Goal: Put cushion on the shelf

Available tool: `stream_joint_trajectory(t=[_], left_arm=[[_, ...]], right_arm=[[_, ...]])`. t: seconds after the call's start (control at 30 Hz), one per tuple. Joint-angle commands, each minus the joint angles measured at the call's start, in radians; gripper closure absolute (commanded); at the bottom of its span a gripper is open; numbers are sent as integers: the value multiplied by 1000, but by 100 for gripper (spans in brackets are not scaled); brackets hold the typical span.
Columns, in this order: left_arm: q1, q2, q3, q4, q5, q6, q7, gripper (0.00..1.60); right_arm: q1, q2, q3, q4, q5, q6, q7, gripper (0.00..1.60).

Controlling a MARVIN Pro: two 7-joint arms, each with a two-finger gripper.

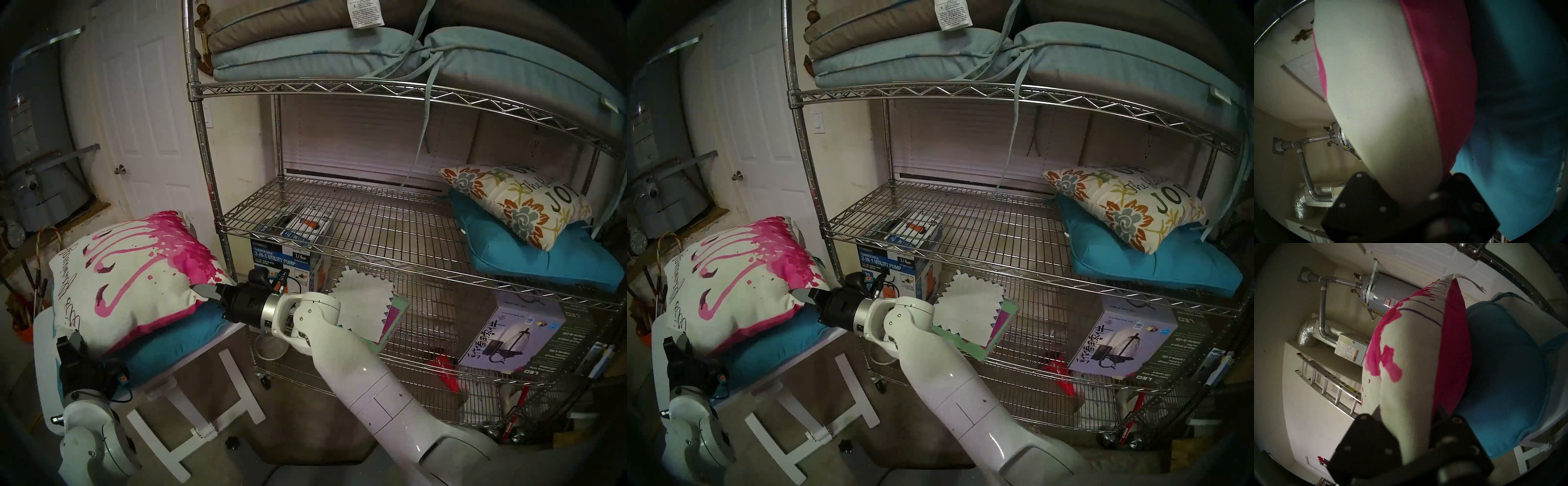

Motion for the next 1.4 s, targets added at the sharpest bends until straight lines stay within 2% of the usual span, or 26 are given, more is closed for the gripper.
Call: stream_joint_trajectory(t=[0.0, 0.37, 0.6, 1.37], left_arm=[[-22, 39, 68, -73, 51, -23, 13, 160], [-113, 82, 176, -73, 98, -42, 14, 160], [-145, 105, 238, -73, 110, -68, 20, 160], [-147, 139, 299, -73, 139, -72, 76, 160]], right_arm=[[52, -10, 18, -87, 5, 14, 1, 160], [93, 6, 81, -119, -3, 28, -38, 160], [59, 16, 119, -185, 18, 44, -44, 160], [-34, 96, 195, -378, 31, 90, -45, 160]])
